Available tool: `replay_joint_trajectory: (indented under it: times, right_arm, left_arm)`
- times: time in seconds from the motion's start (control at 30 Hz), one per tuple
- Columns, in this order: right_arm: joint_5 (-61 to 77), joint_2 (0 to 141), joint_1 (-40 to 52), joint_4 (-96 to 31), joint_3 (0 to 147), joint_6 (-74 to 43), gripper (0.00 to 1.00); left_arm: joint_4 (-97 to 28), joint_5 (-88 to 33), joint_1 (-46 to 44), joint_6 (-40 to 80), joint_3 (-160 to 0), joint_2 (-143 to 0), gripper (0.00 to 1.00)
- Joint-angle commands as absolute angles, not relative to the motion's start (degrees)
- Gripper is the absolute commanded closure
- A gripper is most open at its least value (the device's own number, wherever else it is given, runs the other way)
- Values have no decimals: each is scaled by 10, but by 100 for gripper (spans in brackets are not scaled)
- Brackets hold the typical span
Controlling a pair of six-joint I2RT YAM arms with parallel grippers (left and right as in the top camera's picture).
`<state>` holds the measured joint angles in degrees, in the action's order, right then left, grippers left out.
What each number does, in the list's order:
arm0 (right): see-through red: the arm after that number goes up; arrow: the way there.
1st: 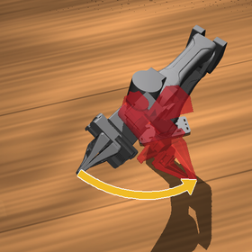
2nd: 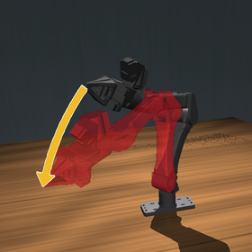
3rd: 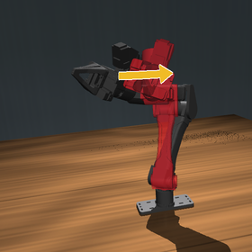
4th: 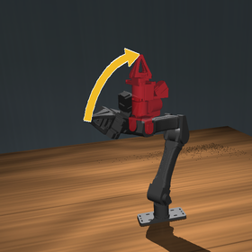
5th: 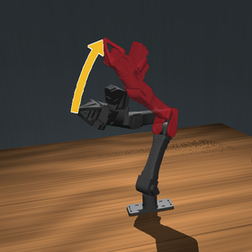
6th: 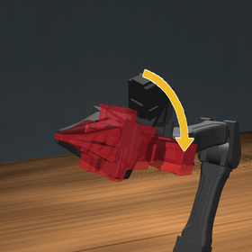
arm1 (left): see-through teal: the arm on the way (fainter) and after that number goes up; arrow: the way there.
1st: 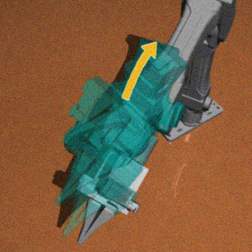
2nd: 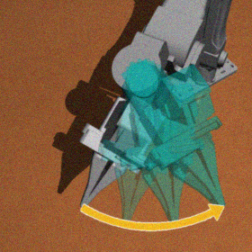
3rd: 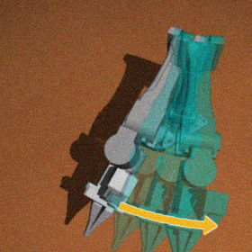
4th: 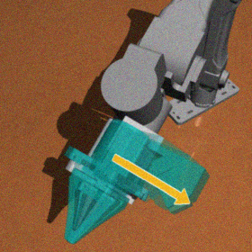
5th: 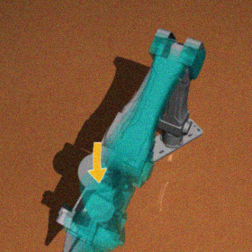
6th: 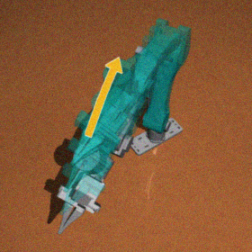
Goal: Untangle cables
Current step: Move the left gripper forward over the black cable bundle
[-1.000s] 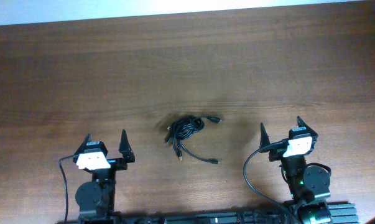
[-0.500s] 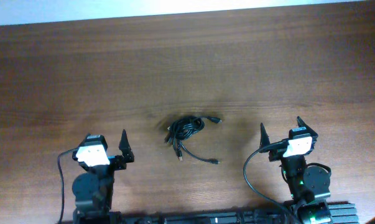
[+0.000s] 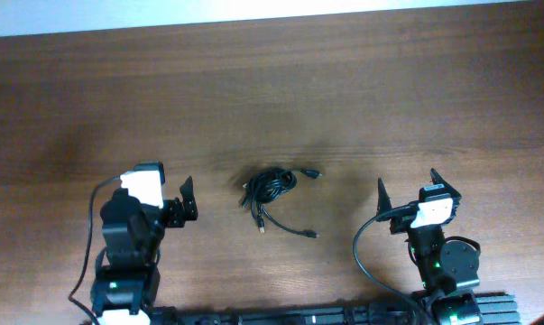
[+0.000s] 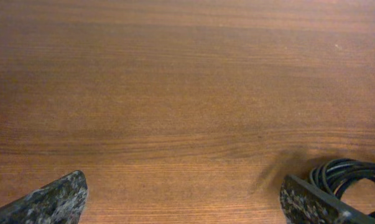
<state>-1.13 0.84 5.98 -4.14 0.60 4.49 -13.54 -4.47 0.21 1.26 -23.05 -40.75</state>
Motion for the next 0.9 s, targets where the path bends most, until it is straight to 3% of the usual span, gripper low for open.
replay_joint_trajectory:
  times: [0.0, 0.57, 0.87]
  right_arm:
    - [-22, 4, 56, -46, 3, 42, 1]
    - [-22, 4, 56, -45, 3, 42, 1]
    - [-22, 4, 56, -46, 3, 42, 1]
  left_arm:
    - [-168, -62, 5, -8, -289, -437, 1]
    - [-438, -210, 3, -63, -523, -536, 1]
    - [-586, -216, -56, -53, -655, -666, 1]
